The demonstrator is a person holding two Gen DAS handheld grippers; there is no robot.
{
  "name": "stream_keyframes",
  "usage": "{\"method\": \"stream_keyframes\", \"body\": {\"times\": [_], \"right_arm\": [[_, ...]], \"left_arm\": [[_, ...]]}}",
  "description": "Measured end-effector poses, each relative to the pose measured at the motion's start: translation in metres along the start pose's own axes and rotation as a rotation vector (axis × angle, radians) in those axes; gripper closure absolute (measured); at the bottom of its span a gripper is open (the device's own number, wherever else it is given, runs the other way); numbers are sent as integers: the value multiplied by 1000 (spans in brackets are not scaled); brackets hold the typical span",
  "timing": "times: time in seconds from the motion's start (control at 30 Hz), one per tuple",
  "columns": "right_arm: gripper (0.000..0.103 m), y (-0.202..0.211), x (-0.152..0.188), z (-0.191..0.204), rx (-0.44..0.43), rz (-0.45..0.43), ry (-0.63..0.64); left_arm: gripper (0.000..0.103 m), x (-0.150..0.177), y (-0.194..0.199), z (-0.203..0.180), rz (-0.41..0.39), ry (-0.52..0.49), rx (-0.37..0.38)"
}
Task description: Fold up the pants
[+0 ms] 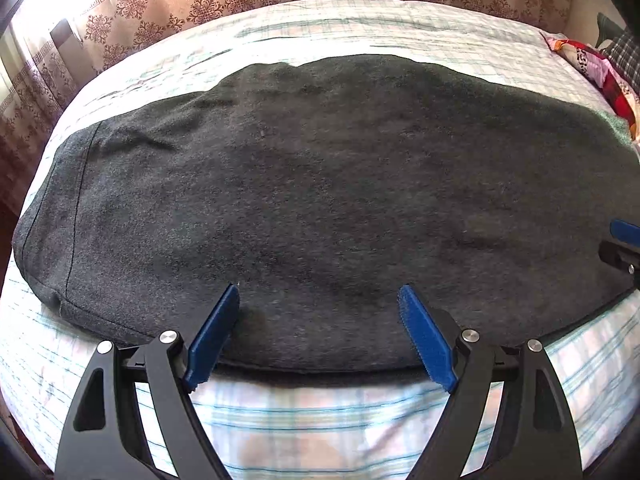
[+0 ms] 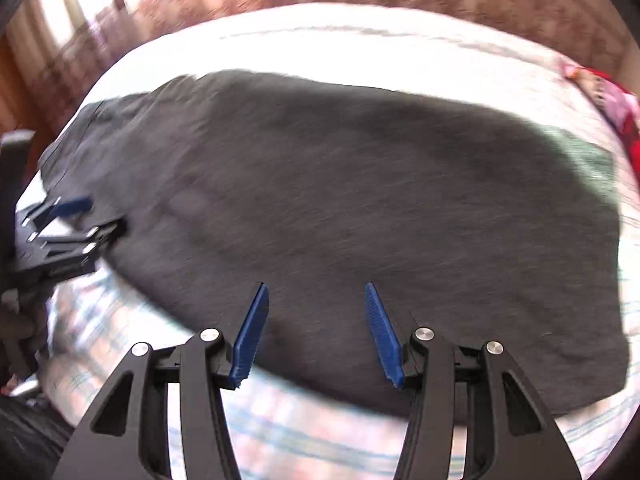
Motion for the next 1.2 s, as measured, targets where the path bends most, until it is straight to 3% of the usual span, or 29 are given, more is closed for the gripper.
{"method": "stream_keyframes", "body": {"times": [0.17, 0.33, 0.53, 0.7, 0.93, 1.03, 1.2], "right_arm": [[52, 20, -29, -74, 109, -98, -136], [52, 29, -54, -127, 175, -180, -199], [52, 9, -78, -172, 190, -178, -243], [53, -11, -84, -178, 213, -154, -228], [52, 31, -61, -172, 124, -211, -273], [51, 65, -37, -179, 104, -241, -326], [50, 103, 20, -196, 119, -230, -446]], "left_arm": [[19, -17, 35, -63, -87, -125, 100], [19, -15, 29, -111, -46, -197, 149], [18, -5, 19, -128, -25, -225, 128], [18, -1, 18, -132, -32, -218, 139], [15, 1, 20, -132, -22, -216, 132], [15, -12, 19, -133, -22, -235, 128], [15, -22, 43, -168, -77, -301, 196]]}}
Point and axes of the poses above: each gripper's, at about its wrist camera, not at the fingertips, and y roughly against the way its jaws point, z to its left, x to its underside, the point moved 7 cm from there along -y, roughly the way its jaws point, and after that the axes turned 11 degrees about -x, right-handed, at the moved point
